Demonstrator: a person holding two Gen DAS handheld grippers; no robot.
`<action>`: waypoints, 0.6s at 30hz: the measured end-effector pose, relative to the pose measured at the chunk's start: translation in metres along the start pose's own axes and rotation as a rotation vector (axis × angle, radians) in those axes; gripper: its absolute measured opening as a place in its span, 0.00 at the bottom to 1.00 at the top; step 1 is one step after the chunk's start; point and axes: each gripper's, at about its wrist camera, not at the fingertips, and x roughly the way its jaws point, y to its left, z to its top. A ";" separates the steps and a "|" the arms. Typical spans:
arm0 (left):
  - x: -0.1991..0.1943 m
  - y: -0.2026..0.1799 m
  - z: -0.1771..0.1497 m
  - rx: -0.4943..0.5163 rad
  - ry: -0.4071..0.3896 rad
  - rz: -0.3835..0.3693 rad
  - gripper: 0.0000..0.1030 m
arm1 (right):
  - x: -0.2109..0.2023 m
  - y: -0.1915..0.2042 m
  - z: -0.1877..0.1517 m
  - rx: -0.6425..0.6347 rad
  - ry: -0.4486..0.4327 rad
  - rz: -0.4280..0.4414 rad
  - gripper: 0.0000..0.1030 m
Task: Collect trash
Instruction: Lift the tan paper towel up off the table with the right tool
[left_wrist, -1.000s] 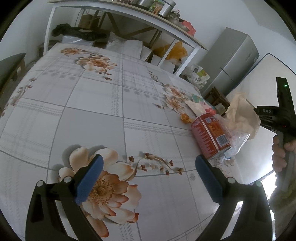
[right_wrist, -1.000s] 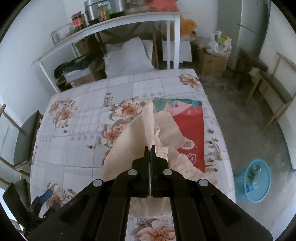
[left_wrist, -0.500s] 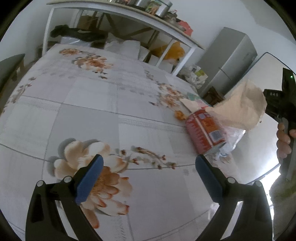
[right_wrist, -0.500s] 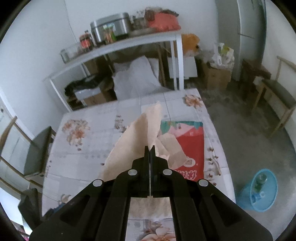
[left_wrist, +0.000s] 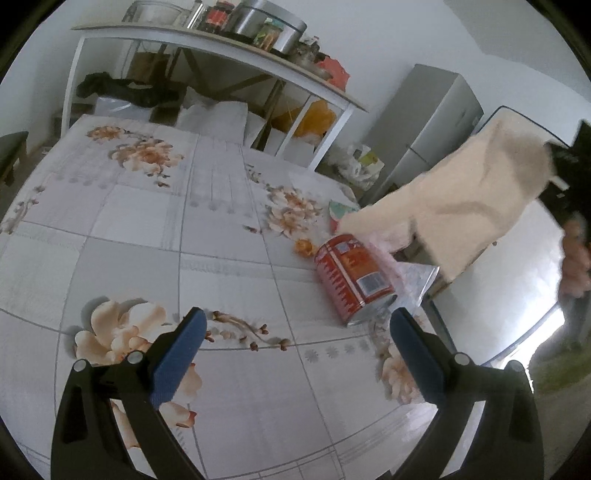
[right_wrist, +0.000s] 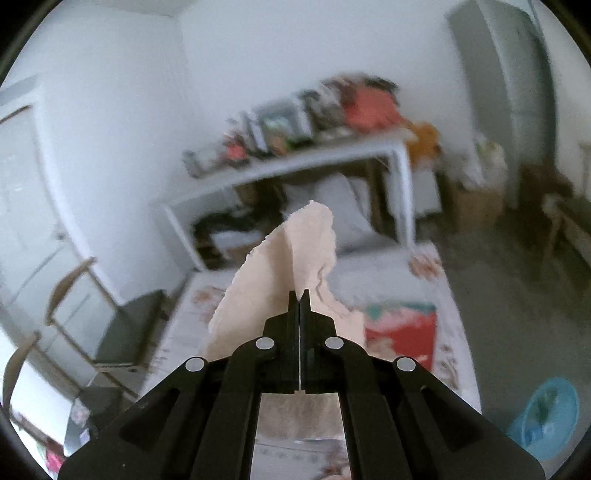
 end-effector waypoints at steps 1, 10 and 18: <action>-0.002 0.001 0.000 -0.004 -0.006 0.001 0.94 | -0.008 0.010 0.002 -0.018 -0.014 0.031 0.00; -0.030 0.021 0.000 -0.035 -0.060 0.077 0.94 | -0.059 0.094 -0.012 -0.155 -0.050 0.343 0.00; -0.059 0.050 -0.011 -0.045 -0.072 0.170 0.94 | -0.028 0.096 -0.040 -0.075 0.073 0.448 0.00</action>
